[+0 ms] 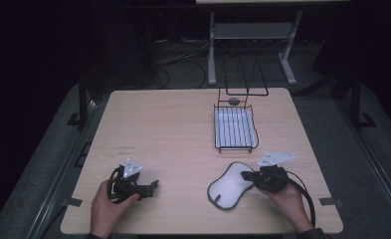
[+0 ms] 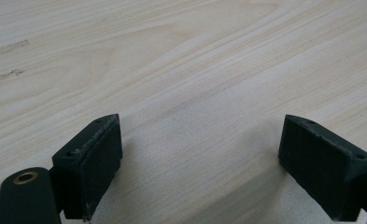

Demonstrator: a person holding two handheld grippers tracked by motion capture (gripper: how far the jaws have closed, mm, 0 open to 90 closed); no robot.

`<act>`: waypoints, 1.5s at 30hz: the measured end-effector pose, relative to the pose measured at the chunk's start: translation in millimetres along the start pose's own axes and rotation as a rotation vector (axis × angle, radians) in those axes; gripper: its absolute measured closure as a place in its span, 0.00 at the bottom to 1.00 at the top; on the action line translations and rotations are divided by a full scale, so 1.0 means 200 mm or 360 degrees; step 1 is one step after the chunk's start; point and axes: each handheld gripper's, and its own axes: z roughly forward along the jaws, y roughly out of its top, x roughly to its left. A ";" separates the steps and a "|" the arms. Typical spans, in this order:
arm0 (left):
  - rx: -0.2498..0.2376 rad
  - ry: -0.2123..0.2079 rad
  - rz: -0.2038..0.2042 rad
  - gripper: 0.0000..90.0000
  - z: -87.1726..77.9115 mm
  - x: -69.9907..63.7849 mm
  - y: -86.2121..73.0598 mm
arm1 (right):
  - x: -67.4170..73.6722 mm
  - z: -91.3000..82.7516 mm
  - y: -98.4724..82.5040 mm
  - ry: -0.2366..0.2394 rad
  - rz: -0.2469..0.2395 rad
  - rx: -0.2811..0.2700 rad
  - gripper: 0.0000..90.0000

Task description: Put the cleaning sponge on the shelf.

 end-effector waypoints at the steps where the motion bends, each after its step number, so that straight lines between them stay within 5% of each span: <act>1: 0.0001 0.0001 0.0001 0.14 0.00 0.00 0.00 | 0.04 -0.01 0.00 0.0009 -0.0013 0.0001 1.00; 21: 0.0001 0.0001 0.0000 0.14 0.00 0.00 0.00 | 0.29 0.11 -0.01 0.0191 -0.0133 0.0102 1.00; 30: 0.0001 0.0001 0.0001 0.14 0.00 0.00 0.00 | 0.29 0.13 -0.03 0.0210 -0.0134 0.0160 1.00; 45: 0.0001 0.0001 0.0001 0.14 0.00 0.00 0.00 | 0.23 0.05 -0.08 0.0161 -0.0079 0.0174 1.00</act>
